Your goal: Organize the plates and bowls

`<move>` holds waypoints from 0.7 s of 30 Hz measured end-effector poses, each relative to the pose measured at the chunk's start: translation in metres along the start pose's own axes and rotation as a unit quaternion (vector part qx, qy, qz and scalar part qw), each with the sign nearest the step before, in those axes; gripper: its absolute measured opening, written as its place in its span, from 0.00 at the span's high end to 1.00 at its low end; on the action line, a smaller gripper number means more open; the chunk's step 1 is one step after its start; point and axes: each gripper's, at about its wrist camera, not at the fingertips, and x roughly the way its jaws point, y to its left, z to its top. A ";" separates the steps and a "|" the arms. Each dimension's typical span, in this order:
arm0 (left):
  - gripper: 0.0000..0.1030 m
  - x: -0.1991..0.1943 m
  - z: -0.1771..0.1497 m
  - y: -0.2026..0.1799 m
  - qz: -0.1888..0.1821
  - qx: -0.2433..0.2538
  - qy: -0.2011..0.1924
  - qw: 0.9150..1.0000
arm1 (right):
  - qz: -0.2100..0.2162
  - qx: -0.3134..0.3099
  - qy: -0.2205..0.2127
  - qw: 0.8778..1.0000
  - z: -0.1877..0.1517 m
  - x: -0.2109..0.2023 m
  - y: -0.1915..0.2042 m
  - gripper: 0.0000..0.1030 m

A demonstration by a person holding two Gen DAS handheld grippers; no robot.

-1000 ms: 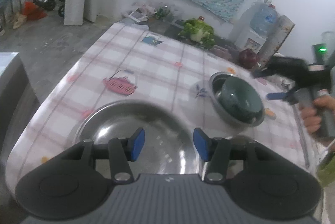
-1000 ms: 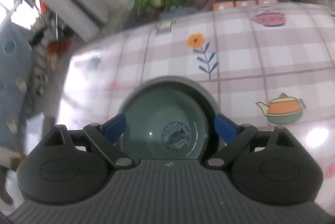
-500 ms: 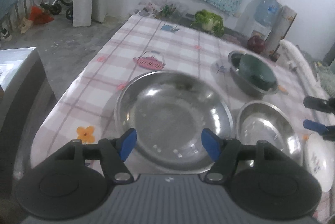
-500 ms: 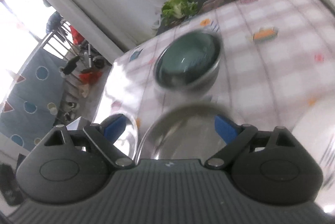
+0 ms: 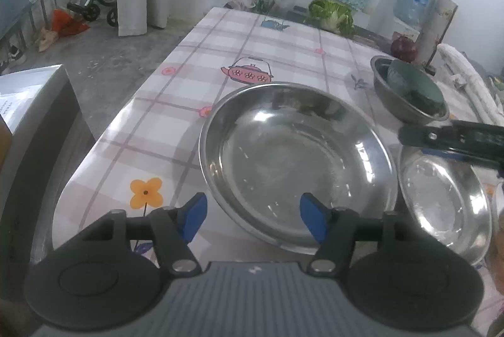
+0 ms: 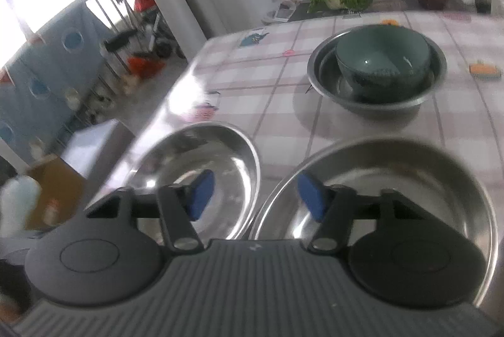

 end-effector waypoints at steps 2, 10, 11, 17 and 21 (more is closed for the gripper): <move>0.47 0.004 0.000 0.001 0.004 0.001 0.004 1.000 | -0.005 -0.011 0.004 1.000 0.002 0.010 0.004 0.57; 0.73 0.014 0.001 0.009 0.011 0.000 0.016 1.000 | -0.013 -0.047 0.022 0.999 0.012 0.052 0.013 0.83; 0.75 0.015 0.001 0.010 0.010 -0.002 0.019 1.000 | -0.012 -0.048 0.024 0.999 0.012 0.055 0.014 0.84; 0.76 0.011 0.000 0.020 0.004 -0.017 0.030 0.999 | -0.013 -0.042 0.016 0.999 0.007 0.052 0.020 0.85; 0.76 0.001 -0.007 0.029 -0.004 -0.022 0.033 0.999 | -0.007 -0.036 0.029 0.999 -0.003 0.043 0.022 0.85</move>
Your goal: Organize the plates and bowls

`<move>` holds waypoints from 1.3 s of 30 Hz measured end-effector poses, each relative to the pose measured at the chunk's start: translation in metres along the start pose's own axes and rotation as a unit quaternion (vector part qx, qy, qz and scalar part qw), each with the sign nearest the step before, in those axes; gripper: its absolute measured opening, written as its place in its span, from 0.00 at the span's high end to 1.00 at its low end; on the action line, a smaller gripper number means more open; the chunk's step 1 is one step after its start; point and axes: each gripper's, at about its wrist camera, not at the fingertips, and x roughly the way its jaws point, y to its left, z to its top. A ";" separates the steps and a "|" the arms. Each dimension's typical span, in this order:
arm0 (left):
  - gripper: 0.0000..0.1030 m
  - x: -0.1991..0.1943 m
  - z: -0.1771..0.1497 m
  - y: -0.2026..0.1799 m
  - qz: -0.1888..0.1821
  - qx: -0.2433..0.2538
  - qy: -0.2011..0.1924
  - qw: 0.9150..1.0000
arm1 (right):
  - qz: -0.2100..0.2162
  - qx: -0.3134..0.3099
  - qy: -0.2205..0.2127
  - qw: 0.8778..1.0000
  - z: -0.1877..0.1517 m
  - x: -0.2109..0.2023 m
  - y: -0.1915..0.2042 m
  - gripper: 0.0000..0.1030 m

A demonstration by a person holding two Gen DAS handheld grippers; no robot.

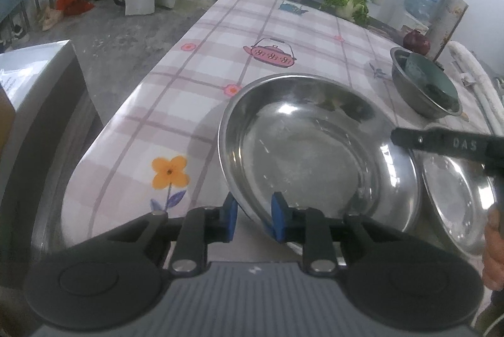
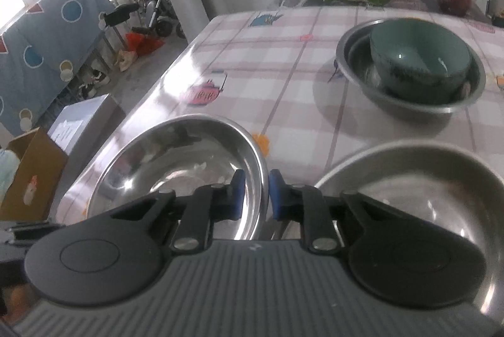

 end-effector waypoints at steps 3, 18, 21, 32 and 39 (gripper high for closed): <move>0.76 -0.009 -0.011 0.008 0.001 0.007 0.003 1.000 | 0.006 -0.008 0.013 1.000 -0.013 -0.010 0.007 0.85; 0.71 -0.030 -0.041 0.019 -0.013 0.015 0.006 1.000 | 0.058 0.028 0.040 0.997 -0.066 -0.052 0.008 0.85; 0.67 -0.026 -0.040 0.018 -0.012 0.011 0.015 1.000 | 0.068 0.047 0.047 0.995 -0.073 -0.052 0.004 0.85; 0.69 -0.024 -0.039 0.012 -0.001 0.005 0.012 1.000 | 0.086 0.085 0.045 0.992 -0.077 -0.049 -0.004 0.88; 0.69 -0.028 -0.046 0.005 -0.017 0.017 0.020 1.000 | 0.078 0.086 0.042 0.992 -0.079 -0.056 -0.006 0.88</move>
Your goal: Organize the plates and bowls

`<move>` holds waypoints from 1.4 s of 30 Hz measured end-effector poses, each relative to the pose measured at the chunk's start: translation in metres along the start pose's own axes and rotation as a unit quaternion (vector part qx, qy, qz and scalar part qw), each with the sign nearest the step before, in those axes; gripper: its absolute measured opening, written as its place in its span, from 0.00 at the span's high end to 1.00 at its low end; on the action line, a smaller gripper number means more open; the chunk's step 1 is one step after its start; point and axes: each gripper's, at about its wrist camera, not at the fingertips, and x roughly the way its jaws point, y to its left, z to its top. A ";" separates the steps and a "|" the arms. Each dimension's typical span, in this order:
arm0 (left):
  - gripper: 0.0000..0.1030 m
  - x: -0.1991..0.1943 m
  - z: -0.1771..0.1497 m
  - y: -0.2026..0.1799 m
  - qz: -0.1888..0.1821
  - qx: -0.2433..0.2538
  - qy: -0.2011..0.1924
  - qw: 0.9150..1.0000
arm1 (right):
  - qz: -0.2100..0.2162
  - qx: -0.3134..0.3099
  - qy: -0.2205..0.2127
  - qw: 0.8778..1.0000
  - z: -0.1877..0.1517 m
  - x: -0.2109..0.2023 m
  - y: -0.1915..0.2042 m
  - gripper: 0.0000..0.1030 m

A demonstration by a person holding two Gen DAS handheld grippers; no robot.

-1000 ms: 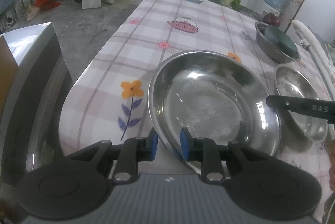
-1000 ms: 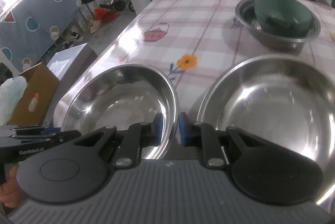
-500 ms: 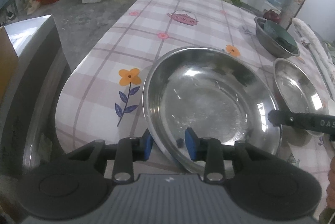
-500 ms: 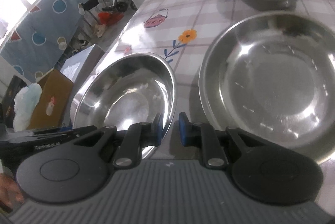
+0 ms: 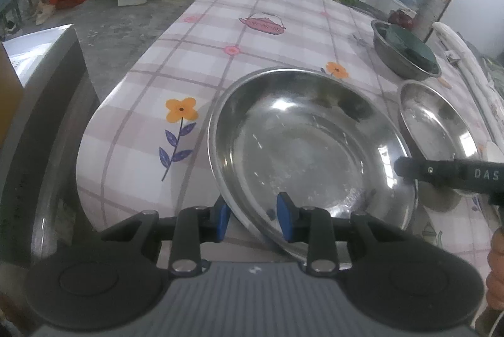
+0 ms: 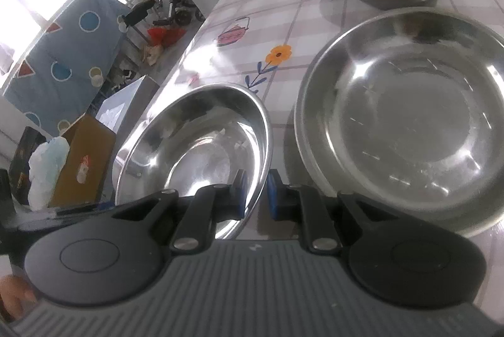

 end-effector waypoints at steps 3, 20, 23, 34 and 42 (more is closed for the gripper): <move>0.68 0.003 0.001 0.001 0.002 -0.002 0.004 1.000 | 0.003 0.006 0.002 1.000 0.000 0.000 -0.003 0.88; 0.64 0.011 0.012 0.001 0.022 0.002 0.002 1.000 | 0.000 0.001 0.006 1.000 -0.001 0.006 0.002 0.88; 0.62 0.011 0.012 0.000 0.023 0.003 0.002 1.000 | -0.001 -0.002 0.006 1.000 -0.001 0.007 0.004 0.87; 0.63 0.010 0.012 0.000 0.024 0.000 0.000 1.000 | -0.002 -0.002 0.007 1.000 -0.003 0.008 0.005 0.86; 0.63 0.010 0.012 -0.001 0.024 0.000 0.000 1.000 | -0.002 -0.001 0.007 1.000 -0.004 0.008 0.006 0.85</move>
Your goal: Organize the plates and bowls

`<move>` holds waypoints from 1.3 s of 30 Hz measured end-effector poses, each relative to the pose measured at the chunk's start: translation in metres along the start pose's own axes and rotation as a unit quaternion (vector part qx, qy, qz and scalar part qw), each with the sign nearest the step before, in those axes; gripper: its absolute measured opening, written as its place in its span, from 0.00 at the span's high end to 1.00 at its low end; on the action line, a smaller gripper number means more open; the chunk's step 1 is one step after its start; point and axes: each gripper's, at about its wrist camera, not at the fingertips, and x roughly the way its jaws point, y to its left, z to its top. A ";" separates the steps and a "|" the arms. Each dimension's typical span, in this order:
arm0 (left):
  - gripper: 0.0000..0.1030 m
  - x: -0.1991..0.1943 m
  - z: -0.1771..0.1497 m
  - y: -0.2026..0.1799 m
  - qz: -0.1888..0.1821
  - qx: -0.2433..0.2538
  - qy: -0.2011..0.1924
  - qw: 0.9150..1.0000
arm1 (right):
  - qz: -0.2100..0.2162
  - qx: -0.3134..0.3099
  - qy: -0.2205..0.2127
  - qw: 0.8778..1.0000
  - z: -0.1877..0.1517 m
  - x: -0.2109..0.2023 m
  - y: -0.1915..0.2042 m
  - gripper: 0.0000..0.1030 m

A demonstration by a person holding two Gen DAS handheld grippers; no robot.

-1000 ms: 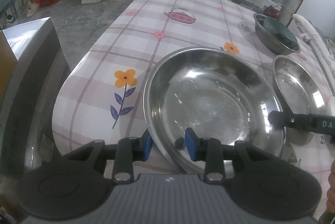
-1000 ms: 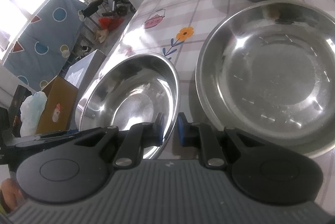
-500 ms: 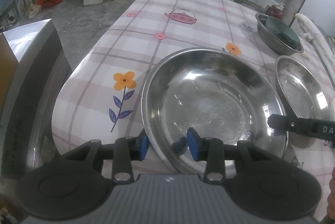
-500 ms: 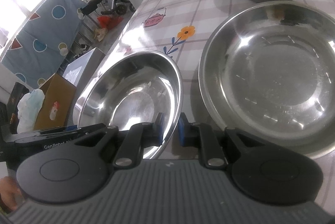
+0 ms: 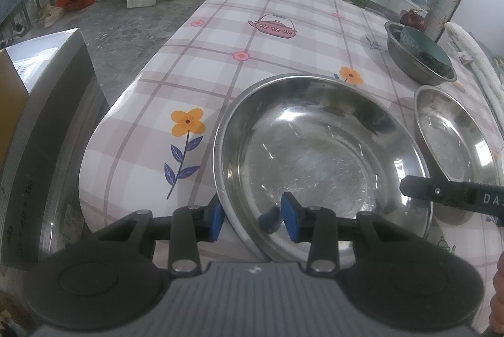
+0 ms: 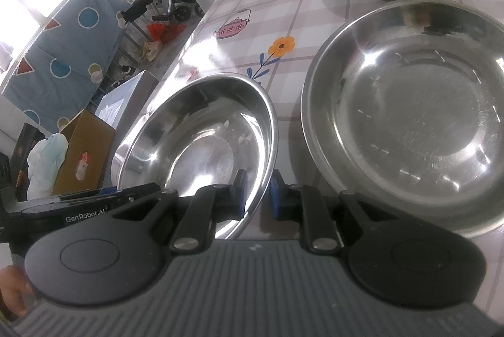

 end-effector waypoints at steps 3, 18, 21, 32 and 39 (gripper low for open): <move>0.63 0.000 0.000 0.000 0.000 0.000 0.000 1.000 | 0.000 0.000 -0.001 1.000 0.000 0.000 0.000 0.85; 0.62 0.001 -0.001 -0.002 0.006 0.008 -0.003 1.000 | -0.002 0.000 -0.002 1.000 -0.001 0.001 0.001 0.85; 0.61 0.001 -0.003 -0.004 0.012 0.014 -0.004 1.000 | -0.006 -0.003 -0.002 1.000 -0.002 0.001 0.002 0.85; 0.59 0.002 -0.003 -0.014 0.038 0.029 -0.006 0.999 | -0.026 -0.027 0.001 0.999 -0.003 0.007 0.011 0.82; 0.60 -0.002 -0.004 -0.015 0.037 0.030 -0.012 0.999 | -0.030 -0.036 -0.001 0.999 -0.005 0.005 0.015 0.82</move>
